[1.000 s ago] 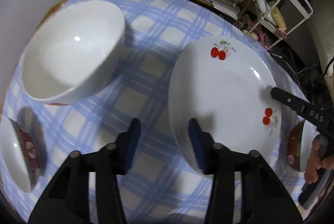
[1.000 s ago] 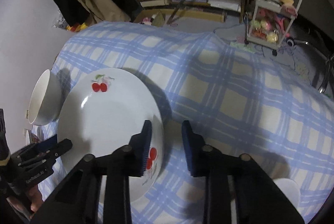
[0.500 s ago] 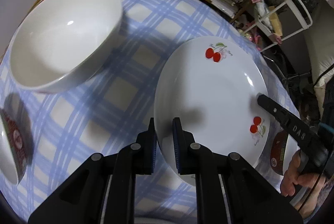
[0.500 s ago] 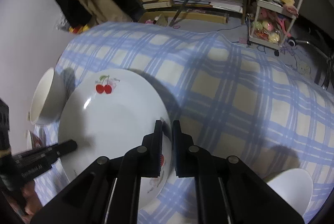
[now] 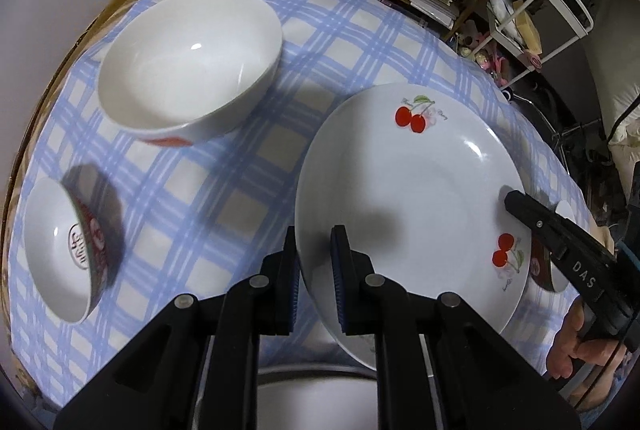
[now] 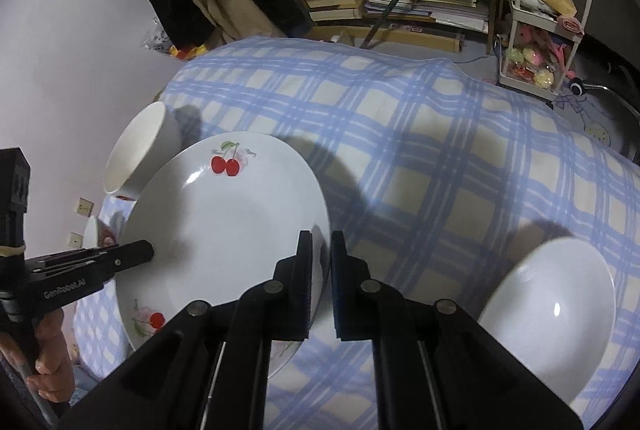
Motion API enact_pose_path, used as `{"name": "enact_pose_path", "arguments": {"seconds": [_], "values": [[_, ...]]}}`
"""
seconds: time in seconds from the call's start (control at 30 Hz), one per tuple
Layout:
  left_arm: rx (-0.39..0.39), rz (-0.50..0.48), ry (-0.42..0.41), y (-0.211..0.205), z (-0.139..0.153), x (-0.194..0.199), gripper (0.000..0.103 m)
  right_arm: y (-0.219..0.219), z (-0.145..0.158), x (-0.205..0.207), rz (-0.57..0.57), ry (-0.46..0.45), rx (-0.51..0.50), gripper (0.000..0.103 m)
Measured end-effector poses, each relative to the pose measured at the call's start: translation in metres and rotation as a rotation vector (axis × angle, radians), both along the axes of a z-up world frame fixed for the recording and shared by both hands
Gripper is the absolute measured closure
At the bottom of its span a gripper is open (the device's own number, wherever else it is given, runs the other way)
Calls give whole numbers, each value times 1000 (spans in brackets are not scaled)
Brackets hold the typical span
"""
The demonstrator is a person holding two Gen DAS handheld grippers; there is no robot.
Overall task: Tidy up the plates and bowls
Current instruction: 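Carry the left tool's cherry plate over the plate stack while the right tool holds its plate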
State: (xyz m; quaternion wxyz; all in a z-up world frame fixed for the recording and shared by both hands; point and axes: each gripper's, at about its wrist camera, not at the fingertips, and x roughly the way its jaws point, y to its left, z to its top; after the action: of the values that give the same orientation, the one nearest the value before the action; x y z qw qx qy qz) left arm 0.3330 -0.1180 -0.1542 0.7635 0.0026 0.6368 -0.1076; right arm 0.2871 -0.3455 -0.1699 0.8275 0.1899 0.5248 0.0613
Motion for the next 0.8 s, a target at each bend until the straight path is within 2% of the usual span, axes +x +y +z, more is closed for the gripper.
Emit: {"name": "enact_pose_path", "arguments": {"seconds": [0.37, 0.53, 0.8], "values": [[-5, -15, -41, 31, 31, -48, 86, 24, 37, -43, 10, -60, 27, 93], [1, -12, -59, 46, 40, -70, 86, 45, 48, -63, 45, -83, -38, 93], [12, -2, -75, 70, 53, -105, 86, 69, 60, -99, 49, -96, -36, 93]]}}
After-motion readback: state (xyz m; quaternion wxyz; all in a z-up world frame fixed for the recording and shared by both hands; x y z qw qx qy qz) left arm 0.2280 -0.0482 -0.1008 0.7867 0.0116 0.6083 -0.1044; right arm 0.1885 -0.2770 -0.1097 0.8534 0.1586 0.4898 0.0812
